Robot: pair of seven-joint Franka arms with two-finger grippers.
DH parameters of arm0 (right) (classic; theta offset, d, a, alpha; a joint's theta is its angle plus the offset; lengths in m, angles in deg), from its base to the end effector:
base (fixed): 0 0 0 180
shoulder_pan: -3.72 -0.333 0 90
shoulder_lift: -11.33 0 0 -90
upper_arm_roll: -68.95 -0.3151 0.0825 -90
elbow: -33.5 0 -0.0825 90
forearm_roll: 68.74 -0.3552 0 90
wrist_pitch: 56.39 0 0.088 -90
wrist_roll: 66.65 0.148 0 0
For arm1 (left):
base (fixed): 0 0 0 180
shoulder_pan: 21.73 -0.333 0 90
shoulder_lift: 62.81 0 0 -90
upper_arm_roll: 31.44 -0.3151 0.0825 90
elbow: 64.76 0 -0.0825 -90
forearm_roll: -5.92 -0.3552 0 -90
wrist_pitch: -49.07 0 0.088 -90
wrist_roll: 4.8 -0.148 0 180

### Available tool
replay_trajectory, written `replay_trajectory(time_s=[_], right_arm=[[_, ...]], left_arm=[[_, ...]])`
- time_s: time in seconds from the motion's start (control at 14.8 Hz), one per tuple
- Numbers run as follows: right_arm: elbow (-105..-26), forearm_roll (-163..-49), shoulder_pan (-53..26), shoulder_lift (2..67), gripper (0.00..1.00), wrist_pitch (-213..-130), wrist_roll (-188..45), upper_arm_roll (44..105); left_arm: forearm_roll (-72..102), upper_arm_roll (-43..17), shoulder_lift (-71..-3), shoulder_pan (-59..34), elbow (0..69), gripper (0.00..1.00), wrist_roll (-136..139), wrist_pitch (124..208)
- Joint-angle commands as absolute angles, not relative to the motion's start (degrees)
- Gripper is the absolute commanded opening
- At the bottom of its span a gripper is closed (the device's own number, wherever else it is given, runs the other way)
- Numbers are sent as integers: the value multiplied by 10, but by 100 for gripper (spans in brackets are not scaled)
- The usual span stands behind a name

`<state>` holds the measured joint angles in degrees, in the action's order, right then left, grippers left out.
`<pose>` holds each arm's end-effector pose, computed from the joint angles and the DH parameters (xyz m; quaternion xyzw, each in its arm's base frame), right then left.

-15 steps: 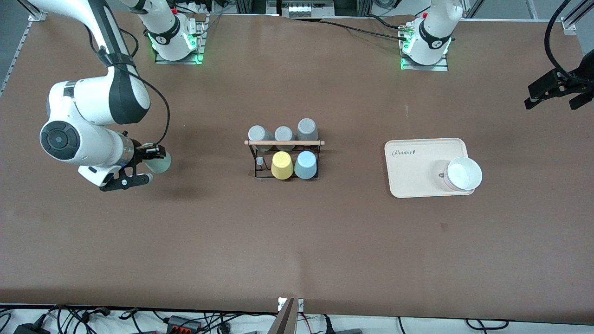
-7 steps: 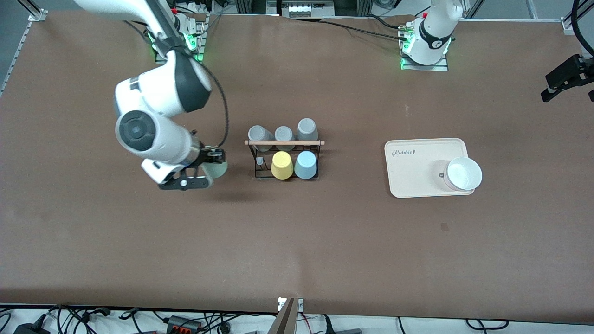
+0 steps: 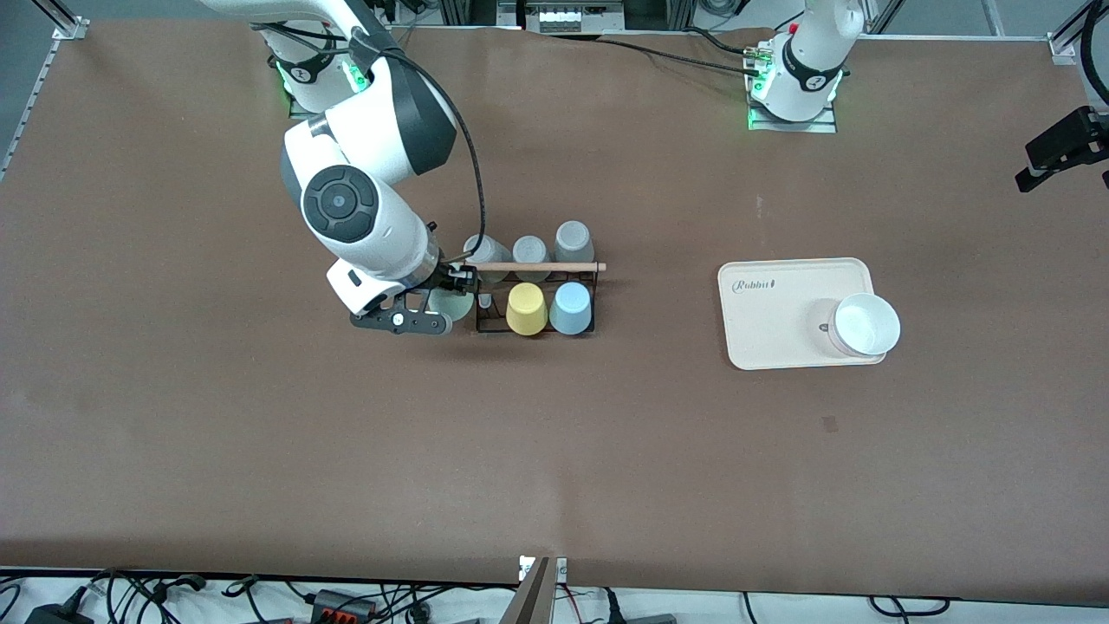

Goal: Hang scattered cups on rack with three cups
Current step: 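Carry the teal cup to the rack and hang it beside the yellow cup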

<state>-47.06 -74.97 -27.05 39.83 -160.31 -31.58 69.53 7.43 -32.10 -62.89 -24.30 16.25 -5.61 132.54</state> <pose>0.5634 0.3443 0.3779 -0.9961 0.0574 0.0645 0.0177 0.5137 0.0248 0.6418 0.9995 0.0193 0.0226 0.0123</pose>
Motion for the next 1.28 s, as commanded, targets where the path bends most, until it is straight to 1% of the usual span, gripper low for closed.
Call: replay_trajectory(time_s=[0.0, 0.27, 0.61, 1.22], right_arm=[[-433, -755, -291, 427, 18, -1603, -280, 700], [-421, -756, -299, 439, 18, -1598, -273, 700], [-420, -774, -299, 450, 18, -1599, -266, 700], [-415, -782, -298, 483, 18, -1605, -266, 700]], left_arm=[[93, -321, -625, -249, 151, 100, -57, 1318], [89, -321, -624, -250, 155, 100, -59, 1318], [85, -321, -603, -248, 159, 100, -54, 1306], [84, -321, -602, -250, 156, 100, -59, 1303]])
